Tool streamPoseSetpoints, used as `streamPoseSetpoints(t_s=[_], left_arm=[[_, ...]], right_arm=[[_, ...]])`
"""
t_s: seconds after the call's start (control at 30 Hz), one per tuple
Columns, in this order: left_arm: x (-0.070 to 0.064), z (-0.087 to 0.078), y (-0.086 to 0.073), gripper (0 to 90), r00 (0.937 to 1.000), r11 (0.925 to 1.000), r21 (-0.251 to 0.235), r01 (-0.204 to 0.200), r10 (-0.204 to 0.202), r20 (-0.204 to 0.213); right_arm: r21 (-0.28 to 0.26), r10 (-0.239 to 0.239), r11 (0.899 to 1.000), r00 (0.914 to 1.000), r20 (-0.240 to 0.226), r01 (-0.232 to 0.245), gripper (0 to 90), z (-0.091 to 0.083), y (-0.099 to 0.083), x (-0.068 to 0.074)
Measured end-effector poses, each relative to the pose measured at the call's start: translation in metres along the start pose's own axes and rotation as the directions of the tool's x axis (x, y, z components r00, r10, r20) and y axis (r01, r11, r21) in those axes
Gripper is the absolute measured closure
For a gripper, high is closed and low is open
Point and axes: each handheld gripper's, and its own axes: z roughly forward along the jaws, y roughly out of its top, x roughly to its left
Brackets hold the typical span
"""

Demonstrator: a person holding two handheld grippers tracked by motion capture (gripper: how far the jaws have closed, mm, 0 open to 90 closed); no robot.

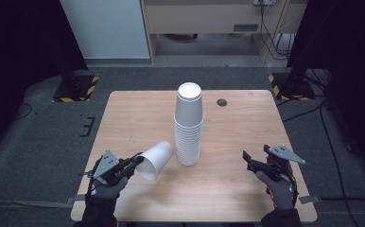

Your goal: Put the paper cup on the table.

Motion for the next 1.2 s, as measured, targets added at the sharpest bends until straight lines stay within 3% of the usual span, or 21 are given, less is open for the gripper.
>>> streamPoseSetpoints(t_s=[0.3, 0.47, 0.67, 0.9, 1.2], left_arm=[[0.015, -0.007, 0.002, 85.0, 0.9960, 0.9989, -0.002, 0.047, -0.047, -0.077], [0.025, -0.011, 0.001, 85.0, 0.9900, 0.9984, 0.009, 0.056, -0.054, -0.131], [0.035, -0.016, 0.001, 85.0, 0.9808, 0.9979, 0.033, 0.056, -0.049, -0.189], [0.048, -0.020, -0.002, 85.1, 0.9670, 0.9933, 0.075, 0.088, -0.067, -0.246], [0.064, -0.021, -0.004, 85.1, 0.9482, 0.9813, 0.134, 0.138, -0.092, -0.304]], right_arm=[[0.030, -0.040, 0.999, 0.9991, 0.015, 0.040, 10.6, 0.002, -0.003, 0.002], [0.045, -0.056, 0.997, 0.9980, 0.028, 0.055, 11.0, 0.004, -0.005, 0.000], [0.091, -0.075, 0.993, 0.9964, 0.041, 0.071, 10.8, 0.008, -0.009, -0.001], [0.120, -0.107, 0.988, 0.9920, 0.068, 0.098, 10.7, 0.010, -0.011, -0.003], [0.124, -0.120, 0.986, 0.9892, 0.085, 0.109, 10.6, 0.010, -0.012, -0.004]])
